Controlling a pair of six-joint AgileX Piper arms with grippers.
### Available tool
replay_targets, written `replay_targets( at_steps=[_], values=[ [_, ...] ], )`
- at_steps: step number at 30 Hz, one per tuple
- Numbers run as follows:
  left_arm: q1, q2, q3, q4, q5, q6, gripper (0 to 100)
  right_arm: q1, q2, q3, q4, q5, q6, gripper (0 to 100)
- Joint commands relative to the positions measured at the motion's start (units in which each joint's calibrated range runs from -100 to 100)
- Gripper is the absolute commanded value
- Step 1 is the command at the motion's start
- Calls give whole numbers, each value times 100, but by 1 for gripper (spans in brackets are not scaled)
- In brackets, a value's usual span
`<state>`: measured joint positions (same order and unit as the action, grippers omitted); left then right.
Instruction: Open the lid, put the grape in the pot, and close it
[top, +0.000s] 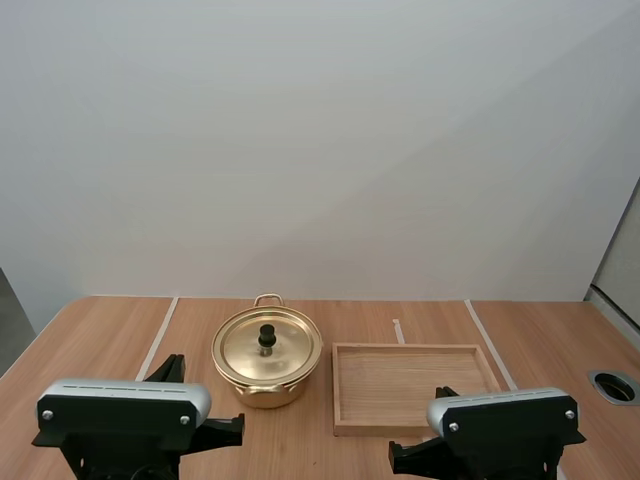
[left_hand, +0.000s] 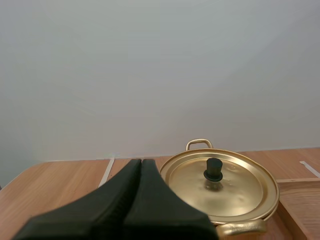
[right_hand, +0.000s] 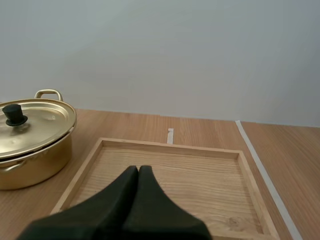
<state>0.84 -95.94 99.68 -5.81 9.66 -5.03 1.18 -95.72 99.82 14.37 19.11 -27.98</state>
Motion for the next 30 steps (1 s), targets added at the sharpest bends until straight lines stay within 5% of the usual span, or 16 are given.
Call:
replay_targets(
  at_steps=[1,11,30],
  values=[
    [7,-64,32,-11,257,-167,0,-16,-95,18,-229,218,-33,0],
    [7,-126,32,50,1709,-285,0,-56,-146,18,-453,1009,76,0],
    [7,-126,32,50,1496,-303,0,-132,-146,18,-442,957,372,0]
  ],
)
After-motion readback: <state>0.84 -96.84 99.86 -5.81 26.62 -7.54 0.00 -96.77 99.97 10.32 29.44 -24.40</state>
